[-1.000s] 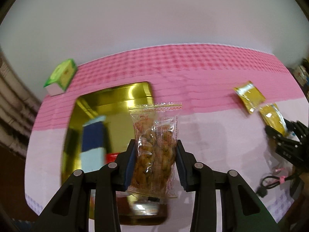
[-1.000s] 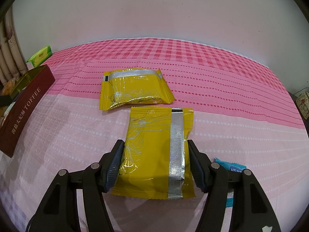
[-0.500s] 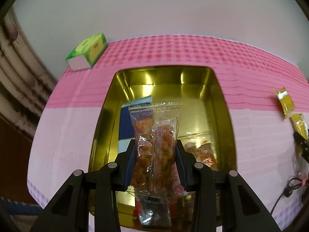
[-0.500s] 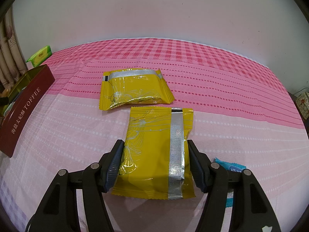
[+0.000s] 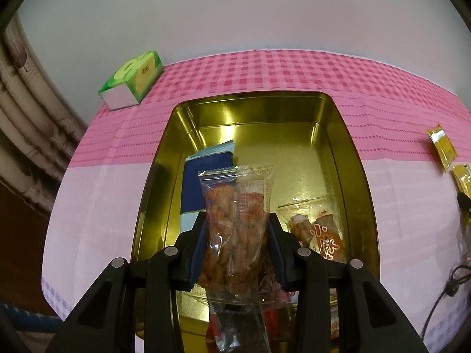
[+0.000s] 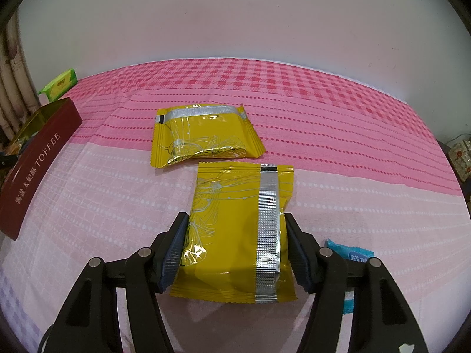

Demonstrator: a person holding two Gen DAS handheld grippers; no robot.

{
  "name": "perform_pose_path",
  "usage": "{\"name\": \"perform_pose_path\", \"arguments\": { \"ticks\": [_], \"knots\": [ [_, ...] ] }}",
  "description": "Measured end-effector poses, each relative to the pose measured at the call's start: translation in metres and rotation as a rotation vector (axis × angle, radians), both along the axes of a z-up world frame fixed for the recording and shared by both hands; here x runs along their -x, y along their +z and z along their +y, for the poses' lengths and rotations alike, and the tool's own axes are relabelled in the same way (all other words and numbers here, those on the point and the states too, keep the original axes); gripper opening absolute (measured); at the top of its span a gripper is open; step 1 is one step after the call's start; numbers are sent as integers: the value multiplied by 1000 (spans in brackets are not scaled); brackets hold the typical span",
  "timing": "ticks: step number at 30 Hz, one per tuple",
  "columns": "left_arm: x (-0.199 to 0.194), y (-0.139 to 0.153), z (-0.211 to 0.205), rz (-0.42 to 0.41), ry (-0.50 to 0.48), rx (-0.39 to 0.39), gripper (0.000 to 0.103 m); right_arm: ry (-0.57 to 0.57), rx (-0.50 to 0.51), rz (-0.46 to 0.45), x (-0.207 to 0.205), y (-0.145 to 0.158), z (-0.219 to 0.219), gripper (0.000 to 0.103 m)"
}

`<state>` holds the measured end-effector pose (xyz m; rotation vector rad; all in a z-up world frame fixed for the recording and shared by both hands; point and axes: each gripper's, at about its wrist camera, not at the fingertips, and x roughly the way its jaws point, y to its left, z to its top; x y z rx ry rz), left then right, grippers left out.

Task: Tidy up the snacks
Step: 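Carry the clear snack bag into the toffee tin and open the left gripper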

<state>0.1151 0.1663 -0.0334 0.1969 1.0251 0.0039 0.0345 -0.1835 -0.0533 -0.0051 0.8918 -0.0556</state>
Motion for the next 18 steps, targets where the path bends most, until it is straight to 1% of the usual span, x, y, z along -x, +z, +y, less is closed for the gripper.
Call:
{"name": "perform_pose_path", "arguments": {
  "ticks": [1,2,3,4,5,6,8,12,18],
  "knots": [
    [1,0,0,0,-2,2,41,-1,0,1,-1,0,-1,58],
    [2,1,1,-2,-4,9,44,-6,-2,3,-1,0,-1,57],
    [3,3,2,-1,-2,20,52,-9,-1,4,-1,0,-1,57],
    [4,4,3,-3,0,28,58,-12,2,7,-2,0,0,56],
    [6,7,4,-10,3,36,68,-17,-1,12,-2,1,0,56],
    [7,10,5,-23,6,39,71,-23,-7,16,-2,1,0,56],
    [11,16,5,-46,-1,35,72,-29,-5,24,-3,1,2,55],
    [16,26,8,-70,-2,46,79,-34,1,30,-2,3,6,55],
    [28,43,18,-103,16,54,80,-23,8,11,-2,18,16,55]
  ]
}}
